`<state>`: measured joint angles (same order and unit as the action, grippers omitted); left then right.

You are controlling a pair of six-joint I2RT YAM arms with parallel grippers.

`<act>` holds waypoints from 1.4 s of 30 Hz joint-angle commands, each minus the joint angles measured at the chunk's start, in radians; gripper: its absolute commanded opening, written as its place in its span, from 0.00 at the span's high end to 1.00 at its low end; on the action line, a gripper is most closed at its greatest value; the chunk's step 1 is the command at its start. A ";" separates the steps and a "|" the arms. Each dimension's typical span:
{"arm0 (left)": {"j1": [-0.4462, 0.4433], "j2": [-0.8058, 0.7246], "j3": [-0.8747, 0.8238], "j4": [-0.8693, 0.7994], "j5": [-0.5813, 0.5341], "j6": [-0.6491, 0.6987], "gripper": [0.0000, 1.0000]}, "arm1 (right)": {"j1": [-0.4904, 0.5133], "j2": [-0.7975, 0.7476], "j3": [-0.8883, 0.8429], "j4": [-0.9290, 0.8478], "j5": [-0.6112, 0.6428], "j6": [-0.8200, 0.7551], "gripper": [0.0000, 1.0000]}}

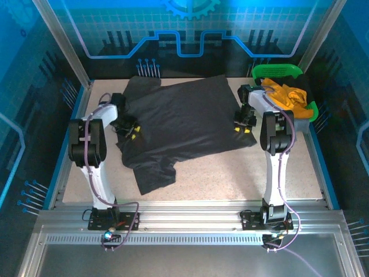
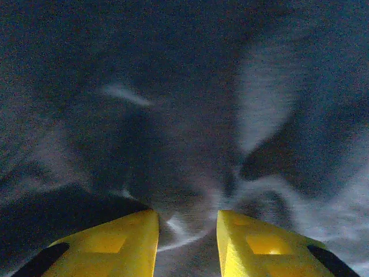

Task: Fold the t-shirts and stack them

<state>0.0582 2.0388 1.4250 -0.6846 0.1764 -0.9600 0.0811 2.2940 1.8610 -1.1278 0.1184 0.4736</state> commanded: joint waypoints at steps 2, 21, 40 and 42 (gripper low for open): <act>-0.053 0.086 0.035 -0.019 0.065 0.041 0.66 | -0.062 -0.074 -0.164 -0.055 0.040 0.010 0.65; -0.107 -0.399 -0.169 -0.271 -0.208 0.125 0.42 | -0.038 -0.473 -0.400 0.056 0.000 0.104 0.50; -0.342 -0.660 -0.876 -0.024 0.084 -0.223 0.64 | -0.205 -0.734 -0.869 0.262 -0.175 0.166 0.44; -0.351 -0.669 -0.876 -0.050 0.042 -0.232 0.87 | -0.219 -0.732 -0.870 0.263 -0.162 0.171 0.46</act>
<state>-0.2741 1.3499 0.5808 -0.8185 0.2531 -1.1488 -0.1139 1.5730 0.9981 -0.8864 -0.0319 0.6369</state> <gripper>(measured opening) 0.217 0.550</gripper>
